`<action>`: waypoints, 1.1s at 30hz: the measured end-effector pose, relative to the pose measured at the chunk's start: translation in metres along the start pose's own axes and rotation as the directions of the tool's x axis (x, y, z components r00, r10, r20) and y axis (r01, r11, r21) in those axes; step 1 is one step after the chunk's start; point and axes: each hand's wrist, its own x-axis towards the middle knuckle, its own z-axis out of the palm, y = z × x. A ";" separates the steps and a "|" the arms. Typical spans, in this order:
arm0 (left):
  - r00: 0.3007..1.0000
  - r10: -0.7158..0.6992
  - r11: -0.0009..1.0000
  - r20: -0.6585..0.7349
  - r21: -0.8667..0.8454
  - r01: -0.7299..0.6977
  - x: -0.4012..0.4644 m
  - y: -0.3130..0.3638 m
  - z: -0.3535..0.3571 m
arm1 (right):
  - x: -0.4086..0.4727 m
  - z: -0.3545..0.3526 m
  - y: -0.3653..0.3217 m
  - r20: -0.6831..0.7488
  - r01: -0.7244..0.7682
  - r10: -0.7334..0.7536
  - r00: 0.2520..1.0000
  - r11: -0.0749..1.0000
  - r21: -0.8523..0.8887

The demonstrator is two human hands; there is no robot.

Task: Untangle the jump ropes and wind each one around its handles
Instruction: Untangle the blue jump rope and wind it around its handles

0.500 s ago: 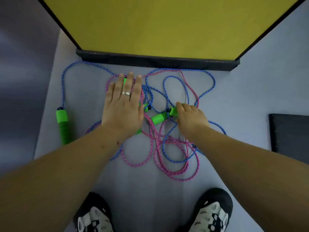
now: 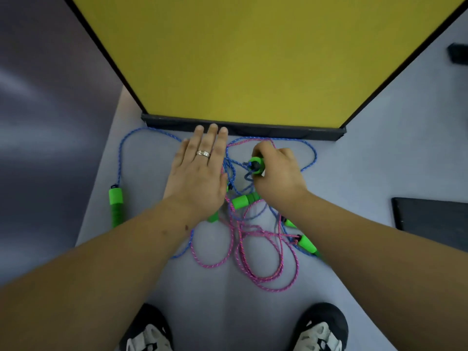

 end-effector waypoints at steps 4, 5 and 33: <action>0.999 0.022 0.998 -0.043 -0.056 -0.024 -0.002 0.003 -0.054 | -0.011 -0.057 -0.055 -0.036 0.015 0.001 0.999 0.888 0.459; 0.998 0.015 0.997 -0.053 -0.077 -0.019 -0.004 0.004 -0.068 | -0.016 -0.073 -0.067 -0.029 0.019 -0.004 1.000 0.849 0.529; 0.943 -0.163 0.695 0.290 -0.645 0.318 -0.058 0.029 -0.209 | -0.112 -0.150 -0.146 0.273 -0.331 0.198 0.942 0.388 0.860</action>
